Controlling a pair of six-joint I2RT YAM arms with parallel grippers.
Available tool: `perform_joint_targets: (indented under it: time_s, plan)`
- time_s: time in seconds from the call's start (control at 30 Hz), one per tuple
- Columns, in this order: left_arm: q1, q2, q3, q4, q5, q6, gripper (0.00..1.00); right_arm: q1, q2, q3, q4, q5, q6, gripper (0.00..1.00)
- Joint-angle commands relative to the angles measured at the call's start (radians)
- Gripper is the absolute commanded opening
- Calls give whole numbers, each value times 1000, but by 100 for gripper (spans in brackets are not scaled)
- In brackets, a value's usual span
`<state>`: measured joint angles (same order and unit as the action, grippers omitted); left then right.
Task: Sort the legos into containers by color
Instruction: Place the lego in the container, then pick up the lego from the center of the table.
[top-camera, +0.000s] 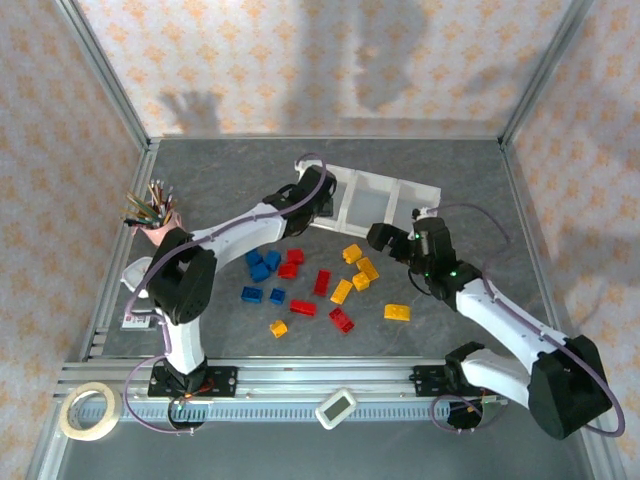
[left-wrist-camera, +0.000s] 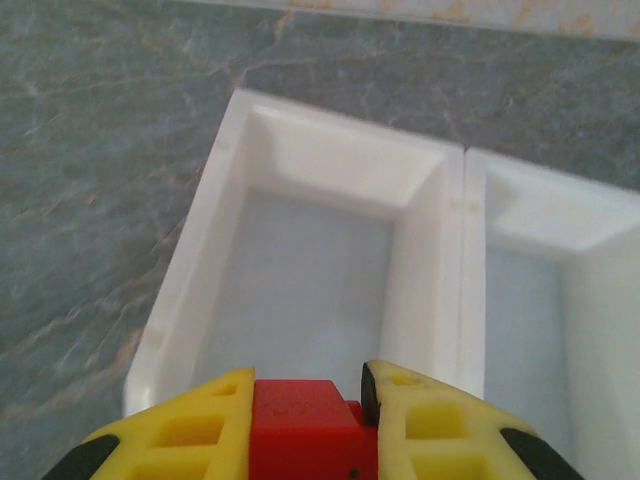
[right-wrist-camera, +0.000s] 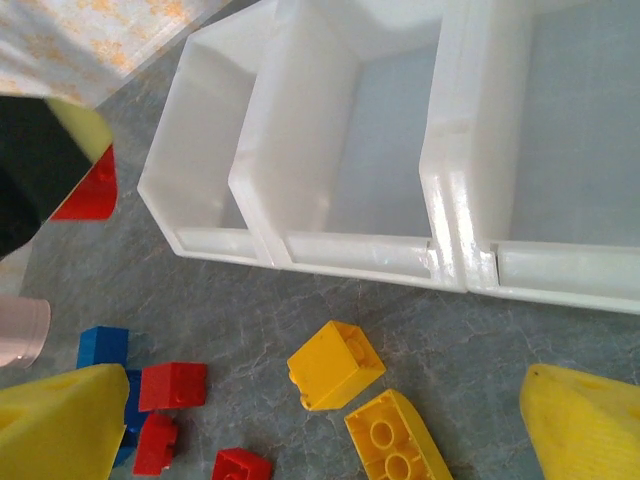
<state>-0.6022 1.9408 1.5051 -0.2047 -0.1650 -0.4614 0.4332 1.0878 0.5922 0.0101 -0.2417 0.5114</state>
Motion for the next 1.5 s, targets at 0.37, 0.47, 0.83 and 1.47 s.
perform_joint_targets:
  time_s: [0.37,0.47,0.83,1.47]
  plan:
    - [42,297,321,-38,-7,33,34,-3,18,88,12,22,-62,100]
    - [43,292,333,-37,-8,37,42,-2,17,99,1,6,-77,100]
    - [42,98,215,-41,95,36,51,-2,-5,115,-85,-59,-112,100]
    - [43,-340,-441,-75,122,-38,61,120,32,9,-50,-117,-32,100]
